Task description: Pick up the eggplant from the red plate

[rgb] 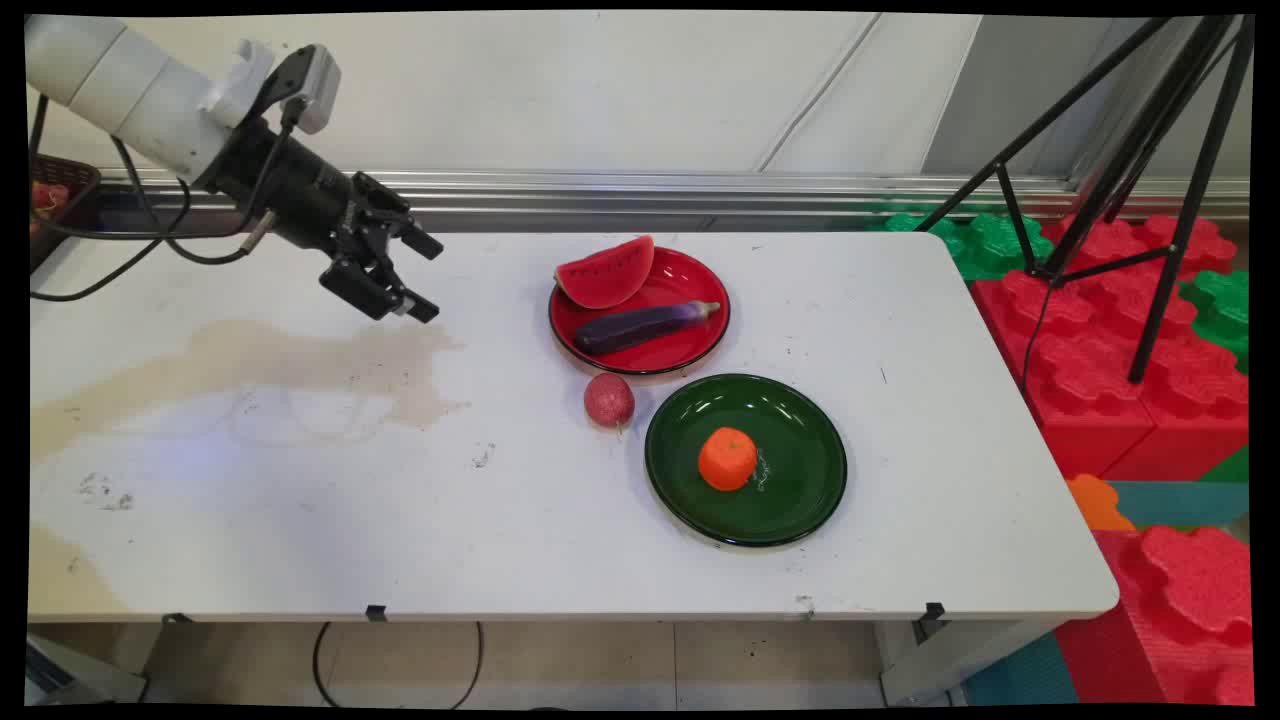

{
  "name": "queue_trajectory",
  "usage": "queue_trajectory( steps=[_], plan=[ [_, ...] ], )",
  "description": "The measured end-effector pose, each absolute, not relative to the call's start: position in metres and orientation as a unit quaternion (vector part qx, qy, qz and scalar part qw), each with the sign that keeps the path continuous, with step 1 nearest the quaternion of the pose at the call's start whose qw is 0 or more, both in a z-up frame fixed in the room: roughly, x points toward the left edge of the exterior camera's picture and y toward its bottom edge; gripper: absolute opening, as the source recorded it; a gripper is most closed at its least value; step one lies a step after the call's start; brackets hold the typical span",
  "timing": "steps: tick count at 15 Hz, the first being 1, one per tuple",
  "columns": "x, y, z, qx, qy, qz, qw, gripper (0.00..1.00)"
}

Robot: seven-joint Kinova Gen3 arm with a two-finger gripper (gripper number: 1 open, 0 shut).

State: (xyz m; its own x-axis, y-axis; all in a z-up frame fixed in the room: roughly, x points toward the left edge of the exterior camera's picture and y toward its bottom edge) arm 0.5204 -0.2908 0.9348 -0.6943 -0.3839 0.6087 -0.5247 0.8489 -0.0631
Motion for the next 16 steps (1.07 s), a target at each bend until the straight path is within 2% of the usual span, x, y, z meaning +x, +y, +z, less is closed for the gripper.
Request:
queue_trajectory(
  steps=[9,16],
  plan=[
    [0.500,-0.313,0.935,0.237,-0.917,0.125,0.297,1.00],
    [0.462,-0.350,0.915,0.229,-0.923,0.127,0.281,1.00]
  ],
)
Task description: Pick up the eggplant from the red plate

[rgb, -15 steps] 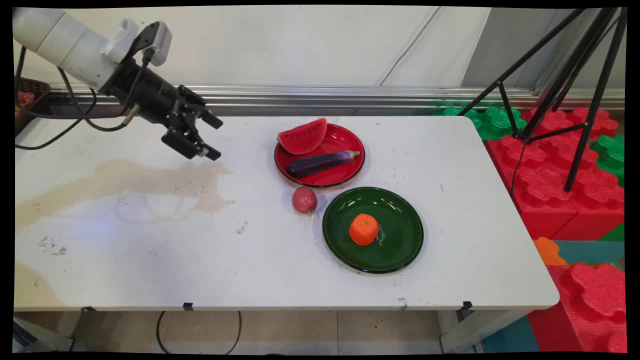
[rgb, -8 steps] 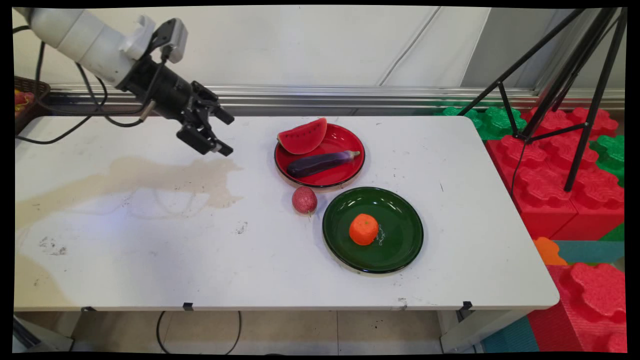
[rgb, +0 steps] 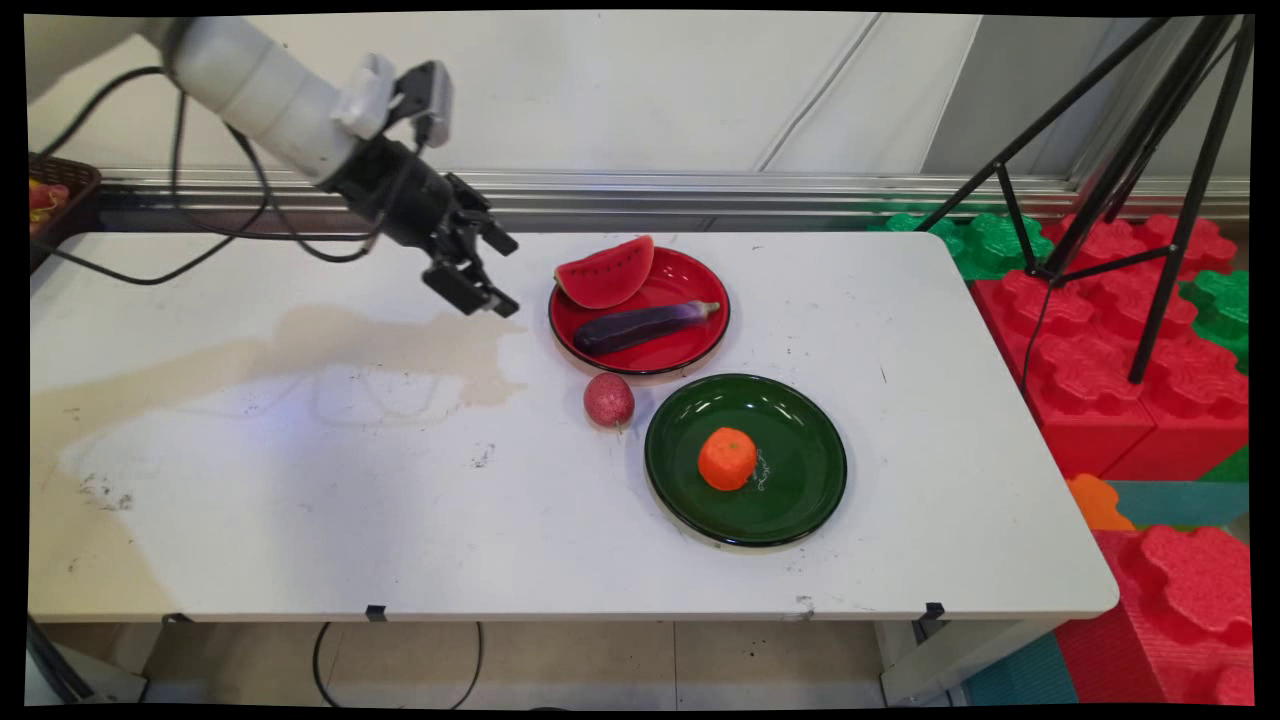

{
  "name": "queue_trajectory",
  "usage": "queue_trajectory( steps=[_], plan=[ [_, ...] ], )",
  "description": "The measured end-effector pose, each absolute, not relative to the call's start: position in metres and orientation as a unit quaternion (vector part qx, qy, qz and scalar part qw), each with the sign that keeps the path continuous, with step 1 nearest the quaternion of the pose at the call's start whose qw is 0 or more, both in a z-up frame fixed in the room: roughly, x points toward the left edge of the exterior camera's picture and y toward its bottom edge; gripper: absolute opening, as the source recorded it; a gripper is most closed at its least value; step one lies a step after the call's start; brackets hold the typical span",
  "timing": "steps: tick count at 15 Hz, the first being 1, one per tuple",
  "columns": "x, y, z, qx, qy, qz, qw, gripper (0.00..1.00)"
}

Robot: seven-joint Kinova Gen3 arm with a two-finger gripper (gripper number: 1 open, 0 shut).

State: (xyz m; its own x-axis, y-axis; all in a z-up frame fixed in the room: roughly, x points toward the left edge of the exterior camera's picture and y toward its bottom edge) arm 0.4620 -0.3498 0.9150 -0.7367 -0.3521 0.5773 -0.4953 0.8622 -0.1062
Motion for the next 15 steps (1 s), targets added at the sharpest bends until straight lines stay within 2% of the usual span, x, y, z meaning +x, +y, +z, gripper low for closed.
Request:
queue_trajectory(
  steps=[15],
  plan=[
    [0.381,-0.445,0.855,0.229,-0.937,0.133,0.227,1.00]
  ],
)
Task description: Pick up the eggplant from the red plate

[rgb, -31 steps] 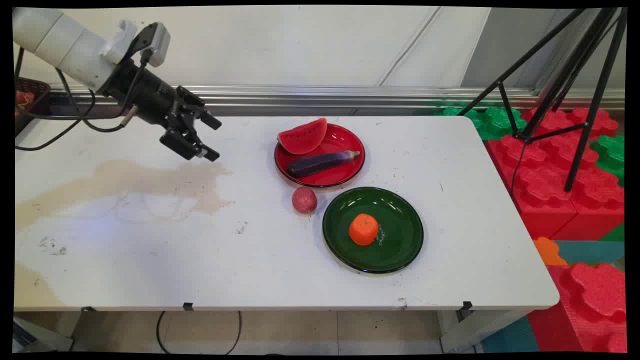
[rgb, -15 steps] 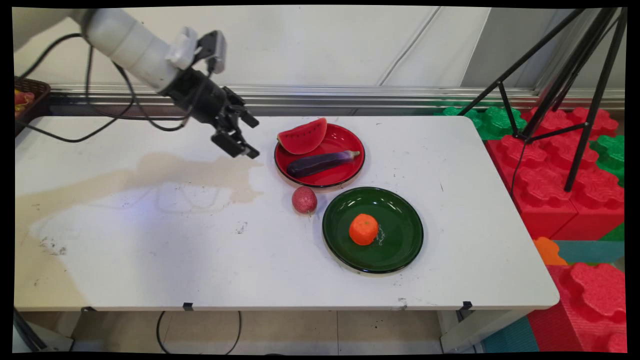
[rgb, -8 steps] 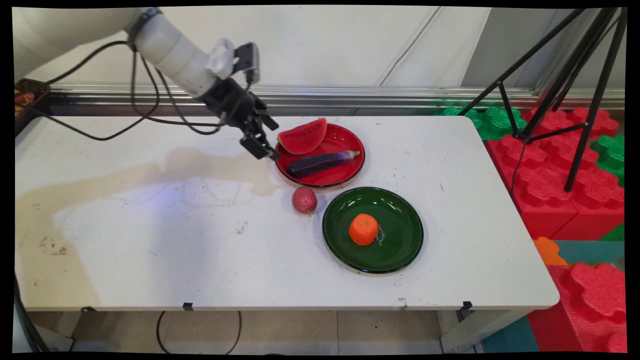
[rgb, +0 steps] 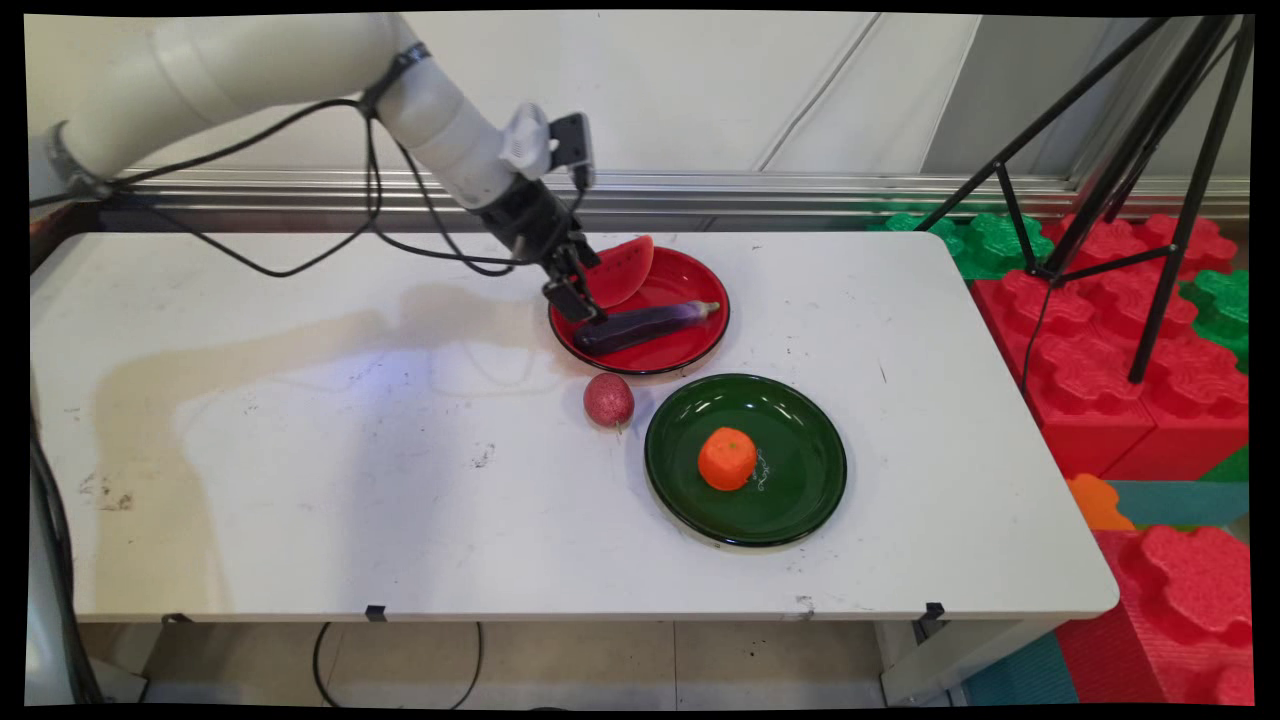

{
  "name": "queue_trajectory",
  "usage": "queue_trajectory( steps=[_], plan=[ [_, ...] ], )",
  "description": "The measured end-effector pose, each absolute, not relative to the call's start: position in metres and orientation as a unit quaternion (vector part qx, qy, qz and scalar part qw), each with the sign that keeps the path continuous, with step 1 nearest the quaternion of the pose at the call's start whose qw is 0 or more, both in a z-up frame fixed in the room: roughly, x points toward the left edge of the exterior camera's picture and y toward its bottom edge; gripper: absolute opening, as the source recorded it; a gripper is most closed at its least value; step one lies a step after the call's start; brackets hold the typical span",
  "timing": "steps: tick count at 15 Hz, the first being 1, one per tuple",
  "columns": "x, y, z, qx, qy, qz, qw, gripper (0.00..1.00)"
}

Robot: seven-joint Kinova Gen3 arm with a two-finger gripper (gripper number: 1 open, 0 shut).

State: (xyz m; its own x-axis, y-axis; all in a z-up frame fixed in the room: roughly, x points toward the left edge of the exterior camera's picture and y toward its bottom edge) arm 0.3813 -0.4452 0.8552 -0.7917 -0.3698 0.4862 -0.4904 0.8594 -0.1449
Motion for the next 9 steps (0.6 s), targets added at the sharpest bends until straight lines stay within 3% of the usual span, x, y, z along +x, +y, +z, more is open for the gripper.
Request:
queue_trajectory(
  steps=[9],
  plan=[
    [0.356,-0.476,0.819,0.238,-0.943,0.122,0.196,1.00]
  ],
)
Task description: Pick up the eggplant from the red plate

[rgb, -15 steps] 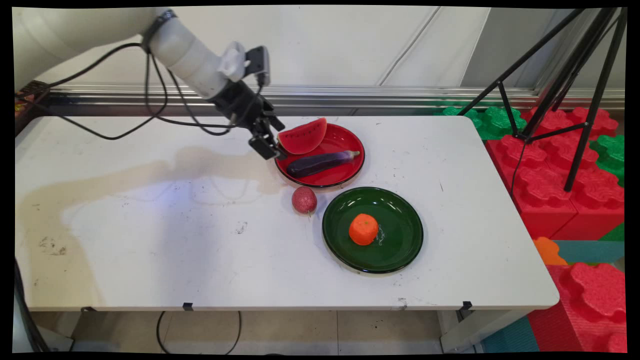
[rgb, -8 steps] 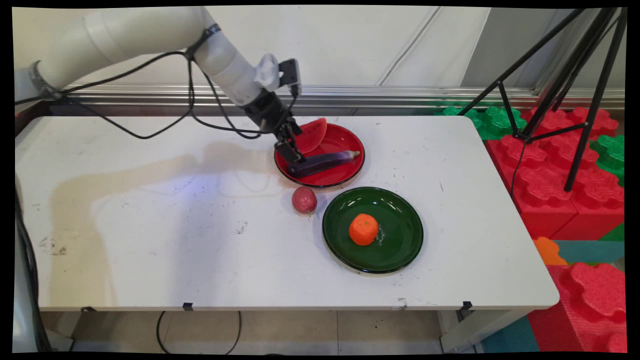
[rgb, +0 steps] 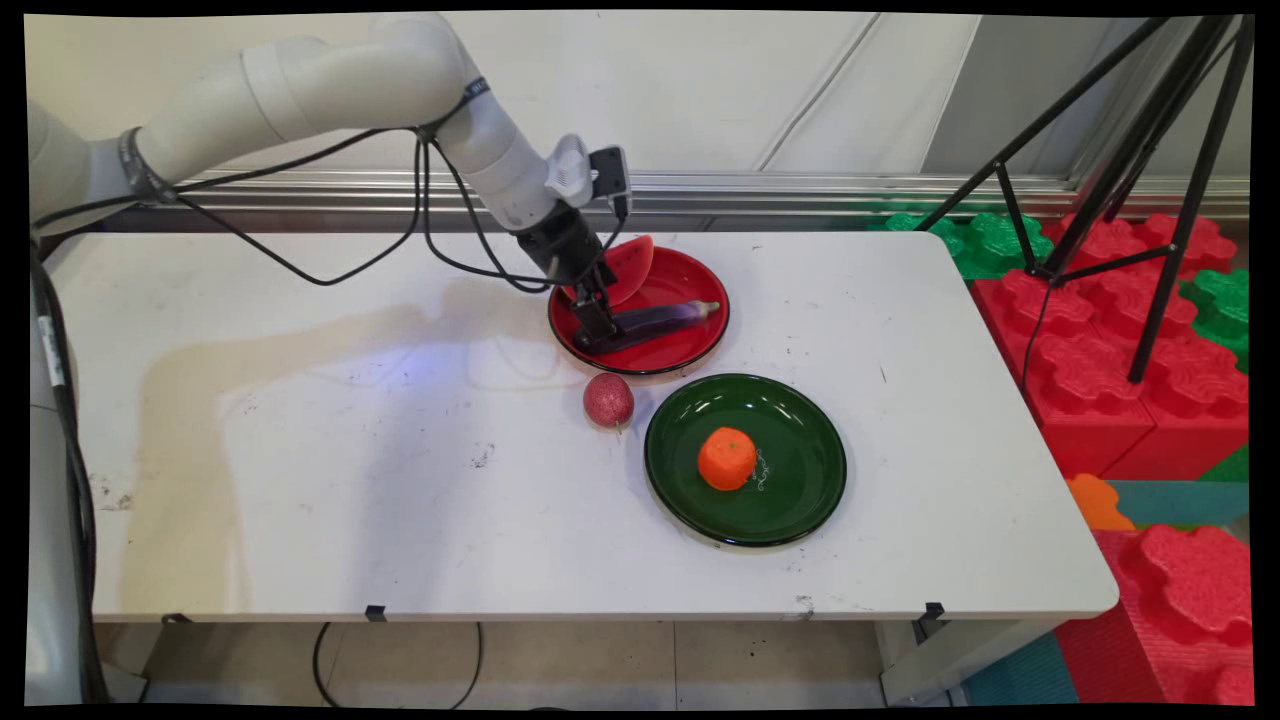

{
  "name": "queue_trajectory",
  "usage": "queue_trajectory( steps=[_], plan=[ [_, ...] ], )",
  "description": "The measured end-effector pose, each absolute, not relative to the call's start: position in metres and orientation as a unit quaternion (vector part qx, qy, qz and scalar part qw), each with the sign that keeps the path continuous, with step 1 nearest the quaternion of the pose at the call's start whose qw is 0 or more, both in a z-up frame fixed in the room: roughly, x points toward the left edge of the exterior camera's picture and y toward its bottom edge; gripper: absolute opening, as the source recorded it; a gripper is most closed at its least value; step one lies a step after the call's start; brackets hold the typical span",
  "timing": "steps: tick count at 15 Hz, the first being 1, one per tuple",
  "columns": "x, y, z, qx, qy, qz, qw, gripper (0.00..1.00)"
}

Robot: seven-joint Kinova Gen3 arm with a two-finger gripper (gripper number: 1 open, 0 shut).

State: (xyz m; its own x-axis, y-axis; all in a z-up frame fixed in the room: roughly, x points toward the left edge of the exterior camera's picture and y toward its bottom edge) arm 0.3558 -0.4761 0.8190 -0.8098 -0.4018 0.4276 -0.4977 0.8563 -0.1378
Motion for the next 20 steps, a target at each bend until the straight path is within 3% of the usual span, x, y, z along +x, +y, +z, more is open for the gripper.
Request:
queue_trajectory(
  steps=[16,17,20],
  plan=[
    [0.332,-0.504,0.789,0.241,-0.946,0.110,0.186,1.00],
    [0.331,-0.505,0.789,0.241,-0.946,0.108,0.187,0.00],
    [0.328,-0.507,0.788,0.239,-0.947,0.106,0.188,0.00]
  ],
)
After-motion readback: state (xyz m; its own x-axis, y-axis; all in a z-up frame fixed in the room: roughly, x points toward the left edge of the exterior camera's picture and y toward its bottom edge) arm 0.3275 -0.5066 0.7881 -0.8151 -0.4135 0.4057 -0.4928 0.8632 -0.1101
